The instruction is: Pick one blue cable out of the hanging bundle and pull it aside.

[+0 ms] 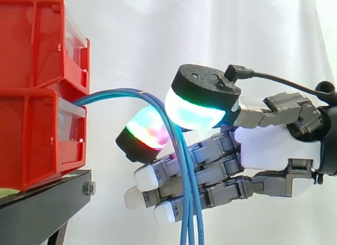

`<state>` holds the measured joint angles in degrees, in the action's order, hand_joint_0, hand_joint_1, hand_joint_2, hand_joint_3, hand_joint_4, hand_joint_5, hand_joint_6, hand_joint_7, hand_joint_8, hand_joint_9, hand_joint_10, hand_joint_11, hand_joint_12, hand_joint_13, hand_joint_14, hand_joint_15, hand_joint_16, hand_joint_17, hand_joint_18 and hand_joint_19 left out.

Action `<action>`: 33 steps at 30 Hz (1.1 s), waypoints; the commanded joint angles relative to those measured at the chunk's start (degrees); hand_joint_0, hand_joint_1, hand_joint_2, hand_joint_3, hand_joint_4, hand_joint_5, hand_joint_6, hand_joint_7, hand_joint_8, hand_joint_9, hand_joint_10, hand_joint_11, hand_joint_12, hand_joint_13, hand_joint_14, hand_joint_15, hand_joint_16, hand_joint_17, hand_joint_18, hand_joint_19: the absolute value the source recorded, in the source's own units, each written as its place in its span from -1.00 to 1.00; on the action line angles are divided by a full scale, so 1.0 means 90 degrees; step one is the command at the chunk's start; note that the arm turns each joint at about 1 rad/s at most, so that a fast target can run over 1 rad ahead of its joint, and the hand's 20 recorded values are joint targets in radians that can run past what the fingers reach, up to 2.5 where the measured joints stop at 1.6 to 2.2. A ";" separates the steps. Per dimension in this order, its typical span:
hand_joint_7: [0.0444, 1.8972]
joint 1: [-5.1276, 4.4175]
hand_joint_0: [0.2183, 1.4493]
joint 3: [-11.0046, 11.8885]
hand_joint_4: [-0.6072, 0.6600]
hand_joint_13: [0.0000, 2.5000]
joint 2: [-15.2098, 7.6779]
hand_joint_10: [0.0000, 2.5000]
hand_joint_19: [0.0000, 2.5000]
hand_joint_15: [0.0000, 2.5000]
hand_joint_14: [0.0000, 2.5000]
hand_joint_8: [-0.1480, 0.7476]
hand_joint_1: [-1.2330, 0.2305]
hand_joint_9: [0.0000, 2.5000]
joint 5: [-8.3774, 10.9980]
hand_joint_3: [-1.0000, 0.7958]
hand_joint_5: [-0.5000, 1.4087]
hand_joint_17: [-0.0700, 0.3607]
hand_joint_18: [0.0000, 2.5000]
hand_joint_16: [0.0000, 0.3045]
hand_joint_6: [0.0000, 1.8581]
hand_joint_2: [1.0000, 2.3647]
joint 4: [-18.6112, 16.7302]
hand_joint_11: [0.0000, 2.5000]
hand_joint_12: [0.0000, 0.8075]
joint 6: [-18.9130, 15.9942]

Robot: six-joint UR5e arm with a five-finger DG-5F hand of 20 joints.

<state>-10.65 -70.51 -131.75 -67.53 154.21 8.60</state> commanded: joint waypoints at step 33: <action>0.35 -0.0008 -0.06 0.0002 -0.26 -0.41 0.0010 -0.99 -0.59 -0.72 -0.99 0.07 -0.57 -0.24 0.0013 -0.38 -0.62 -0.24 -0.46 -0.73 0.00 -0.99 0.0014 -0.68 -0.15 -0.0203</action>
<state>-10.74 -70.50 -131.68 -67.42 154.32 7.15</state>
